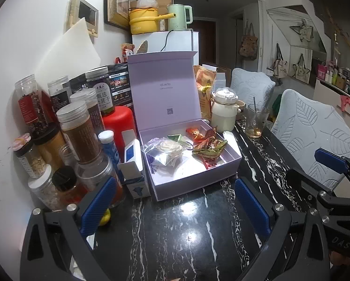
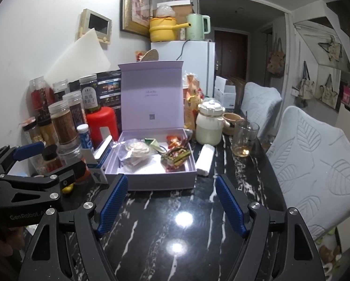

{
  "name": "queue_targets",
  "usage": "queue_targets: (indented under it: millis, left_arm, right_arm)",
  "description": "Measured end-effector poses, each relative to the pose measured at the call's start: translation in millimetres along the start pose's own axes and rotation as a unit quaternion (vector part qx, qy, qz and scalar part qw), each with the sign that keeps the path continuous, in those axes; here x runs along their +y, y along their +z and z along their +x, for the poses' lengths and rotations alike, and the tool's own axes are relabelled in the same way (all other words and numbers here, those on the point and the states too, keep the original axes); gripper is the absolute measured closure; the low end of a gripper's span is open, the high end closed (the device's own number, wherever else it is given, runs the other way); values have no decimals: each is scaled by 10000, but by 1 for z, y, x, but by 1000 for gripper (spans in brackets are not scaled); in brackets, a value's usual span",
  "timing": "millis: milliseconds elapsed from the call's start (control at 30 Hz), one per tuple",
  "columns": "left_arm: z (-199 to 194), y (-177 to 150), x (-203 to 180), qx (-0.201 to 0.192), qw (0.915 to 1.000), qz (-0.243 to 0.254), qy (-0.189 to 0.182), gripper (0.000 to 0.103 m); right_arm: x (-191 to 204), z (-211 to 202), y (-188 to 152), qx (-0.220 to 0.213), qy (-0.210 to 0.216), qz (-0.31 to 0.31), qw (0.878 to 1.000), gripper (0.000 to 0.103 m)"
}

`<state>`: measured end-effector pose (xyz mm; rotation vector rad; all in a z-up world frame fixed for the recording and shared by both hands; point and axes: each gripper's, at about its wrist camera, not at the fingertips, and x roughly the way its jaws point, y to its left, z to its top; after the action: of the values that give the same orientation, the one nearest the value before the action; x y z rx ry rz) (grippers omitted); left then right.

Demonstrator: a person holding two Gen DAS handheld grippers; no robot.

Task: Organize soft objects

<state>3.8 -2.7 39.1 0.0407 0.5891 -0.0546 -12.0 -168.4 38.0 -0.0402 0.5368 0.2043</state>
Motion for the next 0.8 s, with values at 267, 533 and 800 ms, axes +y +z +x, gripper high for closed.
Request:
queue_targets:
  millis: [267,533,800]
  left_arm:
    - [2,-1,-1,43,10000,14,-9,1]
    - [4,-2,-2,78,10000,35,-20,1]
    - [7,-2,3,94,10000,-19,4,1]
  right_arm:
    - [0,2,-1,48,-8,-3,10000,25]
    - [-1,4,-1,93,-30,-17,10000,25]
    - [-1,6,-1,102,-51,-38,9999,25]
